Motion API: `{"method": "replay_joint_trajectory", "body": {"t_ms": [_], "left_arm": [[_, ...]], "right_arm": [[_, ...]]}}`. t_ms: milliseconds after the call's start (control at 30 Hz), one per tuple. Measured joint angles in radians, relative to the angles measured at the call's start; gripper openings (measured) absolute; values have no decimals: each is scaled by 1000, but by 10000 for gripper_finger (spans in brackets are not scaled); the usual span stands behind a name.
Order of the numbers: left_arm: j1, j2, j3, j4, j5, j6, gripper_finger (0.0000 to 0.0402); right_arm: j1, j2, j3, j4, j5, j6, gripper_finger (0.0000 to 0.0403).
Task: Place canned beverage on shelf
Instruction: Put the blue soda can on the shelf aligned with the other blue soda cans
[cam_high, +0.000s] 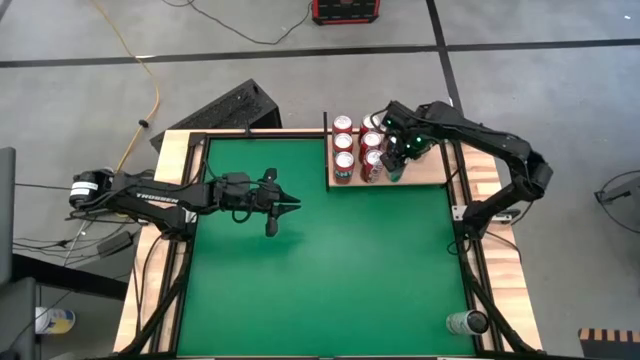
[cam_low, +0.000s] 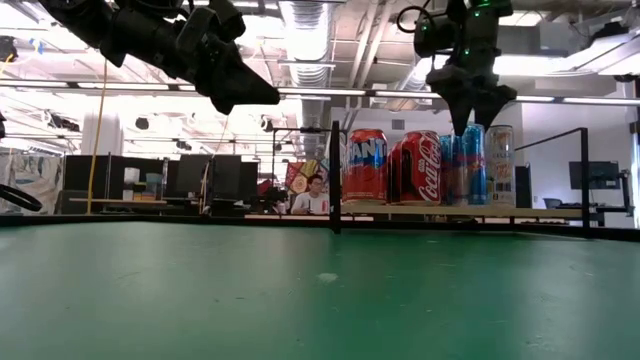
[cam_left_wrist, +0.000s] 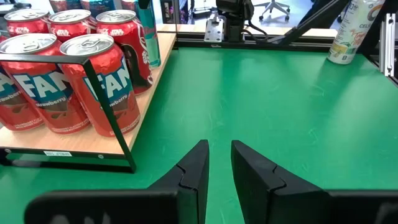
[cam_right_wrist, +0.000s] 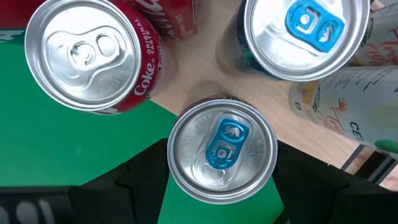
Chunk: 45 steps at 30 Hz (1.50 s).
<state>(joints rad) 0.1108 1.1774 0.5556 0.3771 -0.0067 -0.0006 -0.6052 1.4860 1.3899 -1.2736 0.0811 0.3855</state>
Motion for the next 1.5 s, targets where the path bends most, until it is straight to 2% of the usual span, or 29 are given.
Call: {"method": "replay_joint_trajectory", "body": {"t_ms": [1200,1333,1500], "left_arm": [[0,0,0,1,-5,3,56],[0,0,0,1,-5,3,56],[0,0,0,1,-5,3,56]], "right_arm": [[-30,1,-2,20,-5,-27,284],[-31,1,-2,26,-4,-36,305],[-31,1,-2,26,-4,-45,354]]}}
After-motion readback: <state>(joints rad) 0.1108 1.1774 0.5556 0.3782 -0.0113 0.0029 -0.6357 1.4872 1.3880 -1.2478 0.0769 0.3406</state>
